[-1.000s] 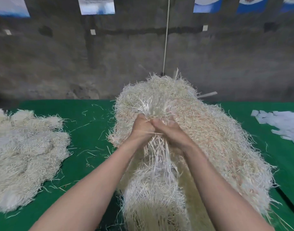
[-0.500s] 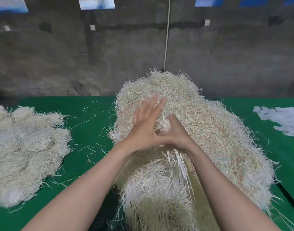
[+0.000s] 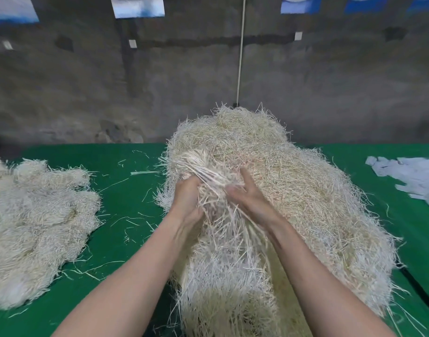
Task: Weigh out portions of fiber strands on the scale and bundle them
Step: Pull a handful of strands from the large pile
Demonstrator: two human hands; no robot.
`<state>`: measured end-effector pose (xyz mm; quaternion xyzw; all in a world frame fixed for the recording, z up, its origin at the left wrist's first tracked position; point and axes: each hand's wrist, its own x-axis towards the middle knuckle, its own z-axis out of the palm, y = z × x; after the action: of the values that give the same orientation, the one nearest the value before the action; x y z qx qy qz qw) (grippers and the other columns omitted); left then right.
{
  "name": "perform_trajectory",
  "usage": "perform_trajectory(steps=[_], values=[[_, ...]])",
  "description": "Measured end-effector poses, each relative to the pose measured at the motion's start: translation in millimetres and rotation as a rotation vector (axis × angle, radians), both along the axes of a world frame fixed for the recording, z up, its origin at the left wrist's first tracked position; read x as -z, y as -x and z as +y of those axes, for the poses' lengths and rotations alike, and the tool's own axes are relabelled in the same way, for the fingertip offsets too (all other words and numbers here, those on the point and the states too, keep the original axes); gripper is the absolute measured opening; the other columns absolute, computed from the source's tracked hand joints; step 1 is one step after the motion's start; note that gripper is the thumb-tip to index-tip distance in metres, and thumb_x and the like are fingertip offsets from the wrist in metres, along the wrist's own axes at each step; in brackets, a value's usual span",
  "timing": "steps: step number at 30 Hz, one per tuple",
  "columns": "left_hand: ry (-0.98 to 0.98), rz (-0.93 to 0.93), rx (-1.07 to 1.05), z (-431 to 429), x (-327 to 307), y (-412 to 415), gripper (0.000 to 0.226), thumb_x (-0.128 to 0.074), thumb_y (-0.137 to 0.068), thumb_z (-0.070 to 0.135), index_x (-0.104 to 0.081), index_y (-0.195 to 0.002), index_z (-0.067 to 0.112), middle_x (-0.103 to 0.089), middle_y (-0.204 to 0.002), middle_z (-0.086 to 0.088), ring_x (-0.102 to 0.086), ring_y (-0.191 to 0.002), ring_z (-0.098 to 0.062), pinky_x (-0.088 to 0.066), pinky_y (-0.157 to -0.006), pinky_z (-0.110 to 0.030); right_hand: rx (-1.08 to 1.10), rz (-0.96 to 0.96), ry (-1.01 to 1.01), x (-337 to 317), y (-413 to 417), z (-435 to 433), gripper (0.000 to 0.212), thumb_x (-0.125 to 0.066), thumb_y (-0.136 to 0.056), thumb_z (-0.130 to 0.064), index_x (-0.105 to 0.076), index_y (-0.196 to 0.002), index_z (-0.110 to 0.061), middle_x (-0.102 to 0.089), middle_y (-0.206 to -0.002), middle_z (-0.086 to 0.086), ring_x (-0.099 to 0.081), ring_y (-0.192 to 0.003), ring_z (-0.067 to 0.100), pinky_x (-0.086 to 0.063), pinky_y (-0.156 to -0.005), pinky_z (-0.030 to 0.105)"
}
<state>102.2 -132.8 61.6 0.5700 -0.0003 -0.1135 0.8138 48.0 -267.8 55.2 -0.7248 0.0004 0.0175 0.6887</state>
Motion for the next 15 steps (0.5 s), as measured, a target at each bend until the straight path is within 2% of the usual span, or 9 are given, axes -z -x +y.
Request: perform_trajectory(steps=[1, 2, 4, 5, 7, 9, 11, 13, 15], values=[[0.047, 0.036, -0.003, -3.2, -6.4, 0.7, 0.008, -0.053, -0.08, 0.009, -0.061, -0.08, 0.009, -0.063, -0.091, -0.005, -0.064, -0.081, -0.015, -0.052, -0.07, -0.035, -0.052, 0.055, 0.076, 8.0, 1.5, 4.7, 0.108, -0.076, -0.06, -0.05, -0.013, -0.147, -0.037, -0.024, -0.149, -0.003, -0.033, -0.132, 0.008, -0.036, -0.099, 0.027], [0.108, 0.069, 0.009, -5.5, -12.2, 0.6, 0.013, -0.051, -0.081, 0.013, -0.061, -0.074, 0.012, -0.064, -0.091, -0.005, -0.064, -0.081, -0.017, -0.052, -0.074, -0.036, -0.09, 0.108, 0.152, 14.7, 2.7, 9.9, 0.095, -0.08, -0.061, -0.044, -0.027, -0.139, -0.036, -0.038, -0.137, -0.008, -0.044, -0.122, 0.0, -0.041, -0.095, 0.021], [0.258, 0.102, 0.063, -5.9, -25.5, 1.0, 0.013, -0.057, -0.074, 0.016, -0.063, -0.063, 0.013, -0.066, -0.077, -0.008, -0.062, -0.069, -0.022, -0.051, -0.071, -0.035, -0.126, 0.143, 0.261, 28.0, -1.3, 15.7, 0.057, -0.08, -0.068, -0.032, -0.044, -0.112, -0.033, -0.048, -0.103, -0.017, -0.056, -0.086, -0.008, -0.045, -0.076, 0.01], [0.269, 0.083, 0.073, -3.3, -31.0, 0.6, 0.01, -0.059, -0.07, 0.015, -0.064, -0.061, 0.011, -0.063, -0.068, -0.008, -0.059, -0.059, -0.021, -0.052, -0.065, -0.033, -0.097, 0.14, 0.266, 35.7, -5.6, 14.2, 0.049, -0.079, -0.071, -0.028, -0.05, -0.11, -0.027, -0.054, -0.095, -0.014, -0.057, -0.07, -0.007, -0.05, -0.066, 0.01], [0.178, -0.002, 0.041, 7.1, -36.2, -3.0, 0.019, -0.057, -0.077, 0.006, -0.065, -0.06, 0.007, -0.062, -0.06, -0.006, -0.055, -0.046, -0.016, -0.052, -0.049, -0.027, 0.041, 0.141, 0.197, 46.3, -11.4, 0.1, 0.045, -0.076, -0.073, -0.023, -0.055, -0.113, -0.019, -0.063, -0.091, 0.0, -0.051, -0.048, -0.004, -0.04, -0.045, 0.01], [0.112, -0.072, 0.015, 19.6, -34.1, -7.5, 0.027, -0.052, -0.087, 0.001, -0.065, -0.064, 0.005, -0.065, -0.062, -0.002, -0.056, -0.043, -0.011, -0.05, -0.043, -0.021, 0.175, 0.118, 0.237, 52.2, -15.9, -20.0, 0.029, -0.068, -0.082, -0.016, -0.059, -0.11, -0.017, -0.066, -0.091, 0.006, -0.046, -0.045, 0.001, -0.036, -0.043, 0.016], [0.077, -0.059, 0.001, 28.7, -32.1, -10.6, 0.016, -0.057, -0.083, 0.005, -0.065, -0.07, 0.008, -0.065, -0.064, -0.001, -0.058, -0.045, -0.011, -0.05, -0.046, -0.023, 0.223, 0.118, 0.329, 60.0, -17.7, -37.4, 0.009, -0.064, -0.086, -0.012, -0.063, -0.091, -0.02, -0.065, -0.081, 0.004, -0.046, -0.043, 0.001, -0.037, -0.041, 0.018], [0.078, -0.051, -0.01, 33.7, -33.1, -12.6, 0.005, -0.063, -0.072, 0.012, -0.067, -0.069, 0.011, -0.065, -0.059, -0.001, -0.058, -0.045, -0.013, -0.05, -0.046, -0.026, 0.2, 0.185, 0.45, 68.4, -15.4, -44.5, 0.011, -0.062, -0.087, -0.01, -0.061, -0.082, -0.02, -0.064, -0.082, 0.003, -0.052, -0.048, 0.004, -0.045, -0.043, 0.02], [0.13, -0.072, -0.038, 35.4, -36.2, -17.7, 0.008, -0.061, -0.075, 0.01, -0.066, -0.069, 0.011, -0.066, -0.069, -0.003, -0.059, -0.049, -0.013, -0.052, -0.045, -0.026, 0.101, 0.247, 0.667, 81.7, -8.0, -43.6, 0.008, -0.063, -0.088, -0.015, -0.062, -0.096, -0.016, -0.063, -0.103, 0.006, -0.061, -0.072, 0.012, -0.058, -0.066, 0.031]])
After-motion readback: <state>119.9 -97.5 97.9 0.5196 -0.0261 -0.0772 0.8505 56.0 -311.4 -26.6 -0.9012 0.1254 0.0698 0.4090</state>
